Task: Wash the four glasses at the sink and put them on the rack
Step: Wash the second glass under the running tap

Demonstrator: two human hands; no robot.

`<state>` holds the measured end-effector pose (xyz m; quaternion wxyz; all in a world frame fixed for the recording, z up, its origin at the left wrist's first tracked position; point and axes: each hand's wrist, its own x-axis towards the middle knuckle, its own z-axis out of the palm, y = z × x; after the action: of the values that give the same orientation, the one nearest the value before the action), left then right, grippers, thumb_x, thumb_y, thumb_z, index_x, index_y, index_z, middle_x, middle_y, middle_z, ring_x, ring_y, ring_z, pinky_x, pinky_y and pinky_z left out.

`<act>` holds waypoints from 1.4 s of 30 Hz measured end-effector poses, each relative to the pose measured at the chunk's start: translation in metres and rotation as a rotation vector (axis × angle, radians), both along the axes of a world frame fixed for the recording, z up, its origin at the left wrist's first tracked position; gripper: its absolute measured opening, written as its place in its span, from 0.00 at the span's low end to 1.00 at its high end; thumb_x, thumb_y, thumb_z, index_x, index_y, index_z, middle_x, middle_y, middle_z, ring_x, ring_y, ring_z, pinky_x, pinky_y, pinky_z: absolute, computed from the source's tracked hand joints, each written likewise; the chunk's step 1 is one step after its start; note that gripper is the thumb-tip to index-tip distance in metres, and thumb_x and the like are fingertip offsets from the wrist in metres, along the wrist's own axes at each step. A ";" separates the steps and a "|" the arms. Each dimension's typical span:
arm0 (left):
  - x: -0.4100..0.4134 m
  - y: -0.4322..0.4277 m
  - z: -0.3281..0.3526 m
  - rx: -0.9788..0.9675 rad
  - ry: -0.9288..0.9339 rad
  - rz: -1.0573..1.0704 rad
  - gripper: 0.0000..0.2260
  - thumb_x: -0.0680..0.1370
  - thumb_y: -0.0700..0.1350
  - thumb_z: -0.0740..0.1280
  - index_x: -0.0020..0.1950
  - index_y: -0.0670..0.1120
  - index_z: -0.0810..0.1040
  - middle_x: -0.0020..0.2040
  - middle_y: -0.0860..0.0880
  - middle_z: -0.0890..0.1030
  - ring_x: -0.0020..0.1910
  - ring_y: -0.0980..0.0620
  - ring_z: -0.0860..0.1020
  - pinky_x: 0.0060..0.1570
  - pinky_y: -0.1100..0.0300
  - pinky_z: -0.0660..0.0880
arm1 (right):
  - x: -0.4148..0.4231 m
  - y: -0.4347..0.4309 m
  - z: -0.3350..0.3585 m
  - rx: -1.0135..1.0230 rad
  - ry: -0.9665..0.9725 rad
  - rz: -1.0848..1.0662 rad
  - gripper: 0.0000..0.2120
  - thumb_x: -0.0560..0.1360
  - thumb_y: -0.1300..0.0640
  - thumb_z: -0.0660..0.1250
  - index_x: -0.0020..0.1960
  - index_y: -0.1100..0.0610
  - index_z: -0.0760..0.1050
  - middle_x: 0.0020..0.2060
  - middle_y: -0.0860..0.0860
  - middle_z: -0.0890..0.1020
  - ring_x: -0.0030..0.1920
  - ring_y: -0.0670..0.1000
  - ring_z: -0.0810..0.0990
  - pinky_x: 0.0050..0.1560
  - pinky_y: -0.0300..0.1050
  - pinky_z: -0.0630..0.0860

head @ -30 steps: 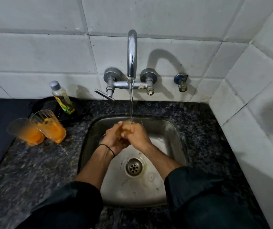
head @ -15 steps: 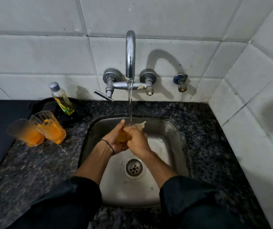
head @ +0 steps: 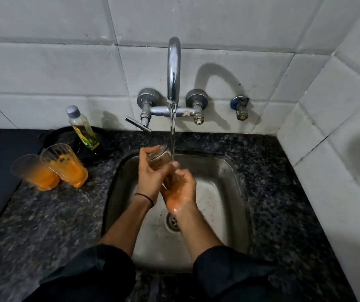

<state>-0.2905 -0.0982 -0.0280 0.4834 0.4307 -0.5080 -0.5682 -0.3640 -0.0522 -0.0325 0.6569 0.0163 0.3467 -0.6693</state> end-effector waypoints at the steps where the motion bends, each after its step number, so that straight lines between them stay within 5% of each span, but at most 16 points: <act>1: 0.002 0.002 0.000 0.017 0.027 0.018 0.23 0.71 0.32 0.75 0.56 0.52 0.71 0.48 0.46 0.82 0.46 0.51 0.82 0.47 0.57 0.80 | 0.000 -0.003 0.001 0.041 0.022 0.006 0.16 0.80 0.53 0.60 0.54 0.60 0.82 0.46 0.59 0.86 0.48 0.55 0.84 0.55 0.49 0.76; 4: 0.004 0.001 -0.009 0.212 0.124 0.106 0.18 0.75 0.38 0.72 0.58 0.51 0.68 0.50 0.42 0.80 0.48 0.46 0.80 0.50 0.50 0.78 | -0.003 -0.013 0.001 0.093 0.411 0.149 0.18 0.81 0.48 0.63 0.61 0.59 0.81 0.56 0.59 0.85 0.55 0.55 0.84 0.58 0.49 0.78; 8: 0.010 -0.013 -0.026 0.759 0.285 0.008 0.18 0.78 0.55 0.68 0.61 0.46 0.71 0.53 0.41 0.81 0.49 0.44 0.82 0.47 0.46 0.82 | -0.021 -0.018 0.010 -0.090 1.484 0.393 0.06 0.79 0.59 0.65 0.52 0.54 0.82 0.50 0.52 0.85 0.53 0.51 0.82 0.57 0.50 0.77; 11: 0.012 -0.021 -0.020 1.000 0.435 -0.070 0.20 0.77 0.59 0.67 0.57 0.43 0.77 0.48 0.39 0.81 0.45 0.44 0.79 0.43 0.48 0.82 | -0.043 -0.016 0.026 -0.341 2.189 0.925 0.16 0.76 0.63 0.64 0.62 0.51 0.79 0.65 0.52 0.79 0.71 0.55 0.72 0.75 0.59 0.57; 13: 0.006 -0.024 -0.023 0.943 0.467 -0.074 0.19 0.80 0.57 0.64 0.59 0.42 0.78 0.56 0.37 0.81 0.51 0.41 0.79 0.43 0.46 0.81 | -0.050 -0.016 0.036 -0.317 2.396 1.136 0.25 0.76 0.64 0.63 0.73 0.52 0.71 0.76 0.51 0.69 0.78 0.51 0.62 0.79 0.63 0.40; 15: -0.003 -0.020 -0.022 0.838 0.486 -0.088 0.19 0.82 0.56 0.59 0.59 0.42 0.78 0.60 0.38 0.80 0.53 0.43 0.81 0.44 0.49 0.81 | -0.045 -0.021 0.042 -0.206 2.289 1.089 0.24 0.77 0.61 0.64 0.73 0.51 0.70 0.74 0.52 0.71 0.77 0.52 0.64 0.79 0.60 0.42; 18: -0.008 -0.013 -0.021 0.793 0.598 -0.086 0.22 0.83 0.58 0.54 0.51 0.43 0.80 0.50 0.42 0.83 0.48 0.46 0.83 0.48 0.51 0.77 | -0.032 -0.024 0.034 0.006 1.619 0.909 0.22 0.76 0.59 0.66 0.68 0.45 0.75 0.64 0.49 0.80 0.66 0.51 0.76 0.73 0.55 0.66; 19: -0.006 -0.013 -0.019 0.809 0.590 -0.107 0.23 0.83 0.59 0.53 0.51 0.43 0.80 0.47 0.42 0.83 0.48 0.46 0.82 0.49 0.51 0.77 | -0.031 -0.024 0.031 -0.014 1.571 0.879 0.19 0.76 0.57 0.67 0.65 0.45 0.77 0.61 0.48 0.82 0.63 0.51 0.78 0.70 0.54 0.70; 23: 0.004 -0.029 -0.019 0.900 0.303 -0.238 0.25 0.81 0.62 0.55 0.54 0.43 0.80 0.42 0.42 0.81 0.39 0.47 0.79 0.35 0.56 0.80 | -0.044 -0.020 0.039 -0.312 2.315 1.029 0.12 0.77 0.61 0.65 0.60 0.55 0.77 0.60 0.53 0.80 0.64 0.55 0.76 0.69 0.54 0.62; 26: 0.001 -0.026 -0.020 0.860 0.393 -0.221 0.21 0.81 0.58 0.58 0.57 0.43 0.79 0.48 0.42 0.82 0.46 0.47 0.80 0.45 0.53 0.79 | -0.038 -0.021 0.041 -0.324 2.374 0.939 0.11 0.73 0.64 0.65 0.53 0.55 0.78 0.55 0.53 0.82 0.59 0.55 0.77 0.70 0.55 0.61; 31: 0.010 -0.030 -0.029 0.748 0.422 -0.168 0.24 0.78 0.53 0.66 0.67 0.37 0.74 0.58 0.37 0.80 0.53 0.44 0.81 0.49 0.50 0.82 | -0.016 -0.026 0.033 0.065 1.201 0.491 0.08 0.76 0.54 0.70 0.48 0.57 0.85 0.45 0.54 0.87 0.50 0.55 0.86 0.56 0.52 0.80; 32: 0.012 -0.031 -0.025 0.794 0.332 -0.201 0.22 0.78 0.54 0.66 0.65 0.39 0.76 0.56 0.38 0.80 0.51 0.44 0.80 0.48 0.50 0.81 | -0.016 -0.026 0.032 0.077 1.281 0.441 0.09 0.76 0.53 0.70 0.46 0.57 0.85 0.43 0.54 0.87 0.48 0.55 0.86 0.54 0.53 0.80; 35: 0.020 -0.037 -0.015 0.973 0.227 -0.265 0.22 0.78 0.60 0.64 0.49 0.41 0.80 0.43 0.42 0.83 0.48 0.46 0.78 0.47 0.52 0.78 | -0.028 -0.025 0.024 -0.085 2.082 0.618 0.05 0.77 0.52 0.67 0.49 0.51 0.80 0.51 0.53 0.83 0.54 0.56 0.80 0.57 0.54 0.73; 38: 0.014 -0.038 -0.014 0.953 0.308 -0.264 0.25 0.79 0.63 0.62 0.58 0.42 0.80 0.56 0.41 0.81 0.57 0.47 0.77 0.50 0.49 0.80 | -0.041 -0.026 0.027 -0.306 2.333 0.821 0.11 0.75 0.58 0.66 0.53 0.44 0.72 0.58 0.49 0.79 0.59 0.57 0.74 0.61 0.55 0.67; 40: 0.007 -0.033 -0.019 0.841 0.385 -0.207 0.21 0.82 0.58 0.58 0.59 0.43 0.79 0.55 0.41 0.81 0.53 0.46 0.80 0.48 0.50 0.81 | -0.038 -0.029 0.029 -0.202 2.141 0.825 0.12 0.74 0.57 0.67 0.57 0.47 0.75 0.57 0.50 0.82 0.60 0.56 0.77 0.65 0.56 0.67; 42: 0.002 -0.025 -0.022 0.746 0.458 -0.196 0.18 0.83 0.54 0.54 0.57 0.44 0.78 0.53 0.42 0.82 0.50 0.46 0.81 0.47 0.52 0.81 | -0.027 -0.033 0.032 0.013 1.535 0.669 0.12 0.72 0.55 0.70 0.56 0.52 0.82 0.51 0.52 0.86 0.56 0.54 0.82 0.64 0.57 0.75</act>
<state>-0.2886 -0.1235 -0.0503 0.3387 0.3886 -0.1865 -0.8364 -0.3912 -0.0851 -0.0009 0.4022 -0.5440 0.6880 -0.2625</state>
